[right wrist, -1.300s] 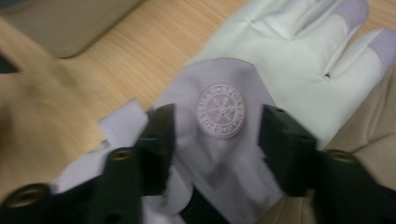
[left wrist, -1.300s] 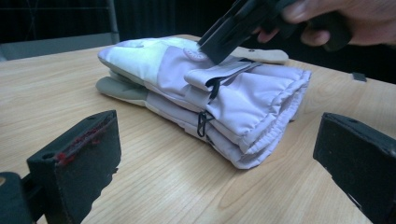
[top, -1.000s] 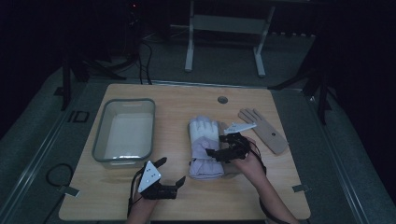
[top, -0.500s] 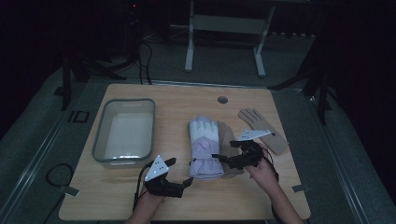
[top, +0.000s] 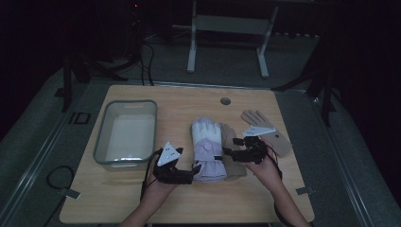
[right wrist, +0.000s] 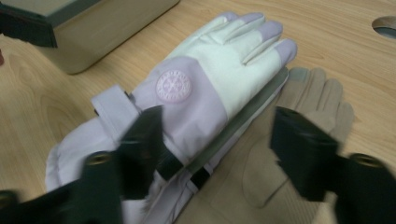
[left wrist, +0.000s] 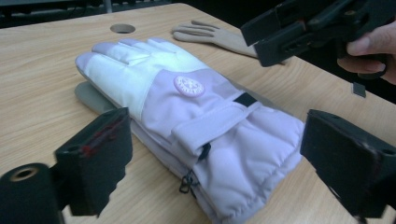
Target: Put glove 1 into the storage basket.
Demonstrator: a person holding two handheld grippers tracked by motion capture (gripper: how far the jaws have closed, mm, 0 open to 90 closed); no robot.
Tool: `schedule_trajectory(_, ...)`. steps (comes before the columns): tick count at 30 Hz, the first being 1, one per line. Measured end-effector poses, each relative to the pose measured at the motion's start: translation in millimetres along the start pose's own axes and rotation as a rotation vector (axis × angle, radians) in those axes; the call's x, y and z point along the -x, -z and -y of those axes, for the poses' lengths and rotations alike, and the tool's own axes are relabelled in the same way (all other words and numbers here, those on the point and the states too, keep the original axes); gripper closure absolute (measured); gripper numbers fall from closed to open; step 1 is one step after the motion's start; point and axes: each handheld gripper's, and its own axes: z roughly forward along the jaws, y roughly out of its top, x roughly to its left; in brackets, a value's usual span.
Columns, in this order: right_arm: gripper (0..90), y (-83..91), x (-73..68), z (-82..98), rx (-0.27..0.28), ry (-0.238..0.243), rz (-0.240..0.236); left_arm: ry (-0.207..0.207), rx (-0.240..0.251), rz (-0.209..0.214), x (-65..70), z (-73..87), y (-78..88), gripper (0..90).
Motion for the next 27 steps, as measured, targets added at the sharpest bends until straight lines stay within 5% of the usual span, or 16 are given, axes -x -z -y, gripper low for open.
schedule_trajectory(1, 51.1, -0.3, 1.1, -1.6, 0.011, -0.009, -0.005, 0.001, -0.007, -0.004, 0.6, -1.6, -1.8, 15.6)
schedule_trajectory(3, 53.2, -1.2, 1.9, -3.2, 0.020, -0.025, -0.006, -0.015, -0.027, -0.020, 4.0, -3.7, -5.1, 17.3)
schedule_trajectory(4, 60.9, -4.6, 2.6, -5.1, 0.019, -0.030, -0.012, -0.027, -0.034, -0.023, 6.3, -4.0, -6.7, 29.1)
schedule_trajectory(6, 61.0, -9.6, 2.8, -4.7, 0.005, -0.043, -0.023, -0.052, -0.061, -0.034, 11.6, -4.1, -10.9, 38.0)
schedule_trajectory(13, 54.4, -29.3, 1.5, 6.8, -0.049, -0.102, -0.051, -0.005, -0.207, -0.065, 14.7, 8.8, -32.9, 38.9)
schedule_trajectory(18, 54.3, -47.7, 9.9, 20.1, -0.126, -0.191, -0.074, -0.005, -0.257, -0.077, 11.7, 20.9, -40.6, 38.8)
schedule_trajectory(27, 51.4, -70.0, 10.4, 27.4, -0.201, -0.277, -0.185, 0.082, -0.310, -0.041, -11.1, 32.9, -40.2, 40.2)
